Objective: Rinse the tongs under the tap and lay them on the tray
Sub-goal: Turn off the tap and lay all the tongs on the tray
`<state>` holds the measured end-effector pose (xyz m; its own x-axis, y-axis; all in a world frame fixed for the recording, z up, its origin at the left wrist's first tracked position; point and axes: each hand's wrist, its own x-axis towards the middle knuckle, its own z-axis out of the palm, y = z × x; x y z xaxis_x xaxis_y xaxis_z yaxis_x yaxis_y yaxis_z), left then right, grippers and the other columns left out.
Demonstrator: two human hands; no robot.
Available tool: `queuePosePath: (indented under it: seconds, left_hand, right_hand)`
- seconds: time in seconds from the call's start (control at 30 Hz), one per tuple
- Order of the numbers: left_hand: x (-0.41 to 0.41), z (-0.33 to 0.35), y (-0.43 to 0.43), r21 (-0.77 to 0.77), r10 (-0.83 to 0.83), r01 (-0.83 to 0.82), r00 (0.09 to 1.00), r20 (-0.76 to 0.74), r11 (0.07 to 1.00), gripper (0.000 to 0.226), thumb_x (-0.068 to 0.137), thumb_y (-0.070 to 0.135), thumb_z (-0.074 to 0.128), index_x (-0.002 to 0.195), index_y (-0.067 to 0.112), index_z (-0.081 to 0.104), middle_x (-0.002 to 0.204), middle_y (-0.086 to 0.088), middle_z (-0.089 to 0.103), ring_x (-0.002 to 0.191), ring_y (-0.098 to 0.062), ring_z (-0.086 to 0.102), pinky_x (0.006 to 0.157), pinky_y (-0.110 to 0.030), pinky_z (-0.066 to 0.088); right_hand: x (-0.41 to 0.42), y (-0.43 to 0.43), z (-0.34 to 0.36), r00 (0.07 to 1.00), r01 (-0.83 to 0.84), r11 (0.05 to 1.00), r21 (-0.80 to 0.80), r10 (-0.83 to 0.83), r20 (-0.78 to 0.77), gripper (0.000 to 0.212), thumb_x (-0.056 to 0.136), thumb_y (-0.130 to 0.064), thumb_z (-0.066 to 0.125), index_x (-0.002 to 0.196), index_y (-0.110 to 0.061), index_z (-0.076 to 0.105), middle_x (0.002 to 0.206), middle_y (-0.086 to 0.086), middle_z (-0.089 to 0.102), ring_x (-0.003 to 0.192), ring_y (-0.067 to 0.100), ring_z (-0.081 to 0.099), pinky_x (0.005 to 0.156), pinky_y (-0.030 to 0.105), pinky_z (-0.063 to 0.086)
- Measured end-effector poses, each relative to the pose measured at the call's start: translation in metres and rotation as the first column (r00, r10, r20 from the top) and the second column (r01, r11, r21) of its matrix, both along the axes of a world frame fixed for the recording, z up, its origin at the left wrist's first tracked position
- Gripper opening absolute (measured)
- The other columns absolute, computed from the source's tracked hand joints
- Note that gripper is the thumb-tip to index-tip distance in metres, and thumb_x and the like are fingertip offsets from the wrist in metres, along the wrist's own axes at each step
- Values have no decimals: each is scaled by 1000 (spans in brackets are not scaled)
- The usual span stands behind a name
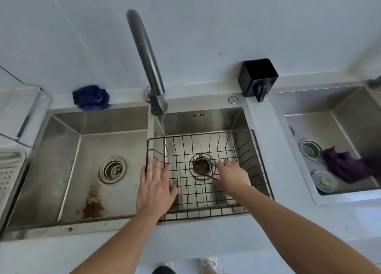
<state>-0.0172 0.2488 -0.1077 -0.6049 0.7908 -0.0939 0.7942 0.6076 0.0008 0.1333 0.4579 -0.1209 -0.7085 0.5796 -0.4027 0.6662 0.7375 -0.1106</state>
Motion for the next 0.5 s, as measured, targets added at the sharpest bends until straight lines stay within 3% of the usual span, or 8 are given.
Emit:
queuePosePath:
  seconds: [0.2, 0.33, 0.43, 0.5]
  left_hand:
    - [1, 4, -1, 6, 13, -13, 999, 32, 1000, 63, 93, 45, 50, 145, 11, 51, 160, -21, 36, 154, -37, 18, 125, -54, 18]
    - [5, 16, -1, 206, 72, -118, 973, 220, 971, 52, 100, 39, 52, 144, 12, 52, 160, -13, 37, 155, -29, 18, 128, -45, 6]
    - [17, 35, 2, 392, 96, -270, 907, 409, 879, 47, 100, 34, 59, 139, 9, 57, 150, -10, 49, 147, -28, 36, 122, -44, 28]
    - [25, 49, 3, 417, 150, -435, 813, 562, 798, 48, 101, 39, 56, 141, 14, 55, 148, -2, 51, 140, -20, 44, 115, -36, 35]
  right_hand:
    - [9, -1, 17, 995, 27, 1000, -15, -28, -100, 46, 91, -41, 69, 129, -21, 53, 126, 0, 58, 117, 21, 53, 81, 36, 54]
    - [4, -11, 35, 977, 30, 999, -34, -36, -211, 47, 89, -47, 68, 128, -26, 54, 120, -5, 58, 115, 20, 56, 72, 31, 48]
    - [-13, -21, 54, 949, 19, 997, -80, -43, -313, 50, 87, -50, 68, 130, -28, 55, 117, -6, 59, 112, 19, 58, 72, 32, 47]
    - [-27, -30, 66, 932, -9, 994, -107, -31, -362, 49, 87, -50, 67, 130, -28, 57, 113, -7, 59, 107, 19, 60, 71, 31, 48]
